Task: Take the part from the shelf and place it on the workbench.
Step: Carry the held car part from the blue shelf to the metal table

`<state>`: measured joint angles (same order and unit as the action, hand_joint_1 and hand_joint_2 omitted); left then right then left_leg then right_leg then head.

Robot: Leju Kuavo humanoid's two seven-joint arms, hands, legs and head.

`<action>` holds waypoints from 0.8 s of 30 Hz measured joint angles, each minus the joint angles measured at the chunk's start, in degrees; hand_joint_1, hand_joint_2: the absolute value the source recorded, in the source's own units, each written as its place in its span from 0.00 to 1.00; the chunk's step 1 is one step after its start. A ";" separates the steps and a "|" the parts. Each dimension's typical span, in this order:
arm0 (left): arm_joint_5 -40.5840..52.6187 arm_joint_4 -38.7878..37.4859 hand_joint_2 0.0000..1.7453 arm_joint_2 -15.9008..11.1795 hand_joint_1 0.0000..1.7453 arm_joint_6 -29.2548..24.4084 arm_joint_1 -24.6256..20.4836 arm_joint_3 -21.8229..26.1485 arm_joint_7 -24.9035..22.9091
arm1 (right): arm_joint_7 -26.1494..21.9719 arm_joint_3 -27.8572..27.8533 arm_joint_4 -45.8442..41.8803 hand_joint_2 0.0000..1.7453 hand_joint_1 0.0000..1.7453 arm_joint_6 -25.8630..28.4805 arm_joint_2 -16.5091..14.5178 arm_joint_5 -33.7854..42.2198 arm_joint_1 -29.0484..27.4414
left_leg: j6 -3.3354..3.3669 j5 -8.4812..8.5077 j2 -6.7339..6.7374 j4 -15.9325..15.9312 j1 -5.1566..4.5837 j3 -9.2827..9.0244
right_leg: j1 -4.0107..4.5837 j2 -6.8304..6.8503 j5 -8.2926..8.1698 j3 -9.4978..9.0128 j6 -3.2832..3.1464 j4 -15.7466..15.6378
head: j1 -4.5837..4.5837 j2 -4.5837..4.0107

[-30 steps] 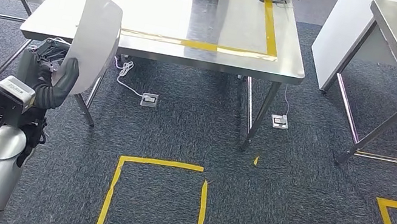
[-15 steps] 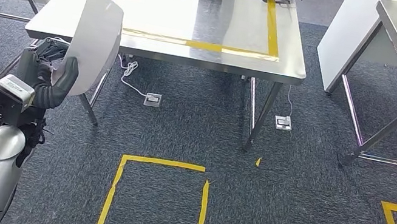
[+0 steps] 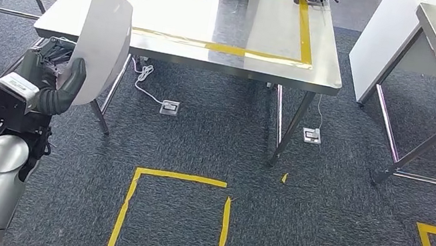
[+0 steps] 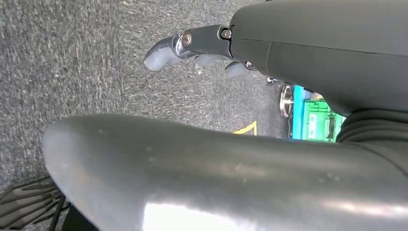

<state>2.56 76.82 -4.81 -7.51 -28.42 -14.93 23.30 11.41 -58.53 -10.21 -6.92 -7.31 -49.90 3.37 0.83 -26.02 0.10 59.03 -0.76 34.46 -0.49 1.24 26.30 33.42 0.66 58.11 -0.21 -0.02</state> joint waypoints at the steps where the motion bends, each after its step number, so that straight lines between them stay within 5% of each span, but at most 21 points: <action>1: 0.00 -0.03 1.00 0.00 1.00 -0.01 -0.06 0.00 -0.01 | 0.00 -0.01 0.00 0.00 0.00 0.01 -0.01 -0.01 0.04 | 0.22 0.01 -0.04 -0.24 0.08 -0.08 | 0.04 0.09 0.09 -0.07 0.20 -0.05 | 0.01 0.00; 4: -0.01 -0.05 1.00 0.16 1.00 -0.01 -0.49 0.00 -0.02 | 0.11 -0.01 -0.01 0.00 0.00 0.02 -0.02 -0.04 0.13 | 0.86 0.50 -0.08 -1.58 0.69 -1.01 | 0.02 -0.36 1.67 1.01 0.65 2.65 | 0.05 0.00; 7: -0.04 -0.21 1.00 0.45 1.00 -0.03 -0.88 0.00 -0.06 | 0.15 -0.02 0.00 0.00 0.00 0.02 -0.07 -0.11 0.04 | 0.99 0.49 -0.24 -1.80 0.95 -1.31 | -0.37 -0.93 6.36 6.78 1.11 13.57 | 0.17 0.00; 9: -0.04 -0.42 1.00 0.61 1.00 -0.02 -0.81 0.00 -0.08 | 0.16 -0.03 0.00 0.00 0.00 0.03 -0.05 -0.16 -0.03 | 0.57 0.14 -0.51 -1.55 1.17 -1.40 | -0.77 -0.94 6.20 8.94 1.51 16.45 | 0.20 0.00; 13: -0.05 -0.56 1.00 0.72 1.00 -0.02 -0.88 0.00 -0.10 | 0.03 -0.03 0.02 0.00 0.00 0.02 -0.12 -0.17 -0.06 | -1.37 -1.51 -1.03 0.02 1.95 -1.54 | -1.63 -1.26 -0.35 3.48 2.27 3.93 | 0.30 0.00; 19: -0.07 -0.53 1.00 0.88 1.00 -0.03 -1.03 -0.08 -0.04 | -0.21 -0.04 0.03 0.00 0.00 -0.08 -0.21 -0.09 -0.09 | -3.48 -3.37 -0.96 2.04 2.12 -1.39 | -1.39 -1.46 0.99 1.12 -0.77 2.01 | 0.29 0.00; 22: -0.07 -0.69 1.00 0.92 1.00 -0.03 -0.94 -0.13 -0.03 | -0.08 -0.05 0.04 0.00 0.00 -0.11 -0.21 0.00 -0.16 | -3.59 -6.58 -0.48 12.99 2.03 5.11 | -1.16 -1.40 2.24 -0.38 -1.67 1.92 | 0.10 0.00; 24: -0.07 -0.87 1.00 0.92 1.00 -0.03 -0.60 -0.15 -0.06 | -0.07 -0.05 0.04 0.00 0.00 -0.12 -0.21 -0.02 -0.30 | -3.25 -6.11 -0.46 17.41 1.92 9.05 | -0.86 -1.43 3.26 -1.51 -1.87 1.92 | 0.10 0.00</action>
<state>2.49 75.94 -3.89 -7.54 -29.02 -15.08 23.24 11.34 -58.58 -10.16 -7.04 -7.52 -49.92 3.06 -2.41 -32.13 -0.36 76.44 1.17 43.51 -1.35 -0.19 29.56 31.91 -1.22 60.02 -0.10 -0.02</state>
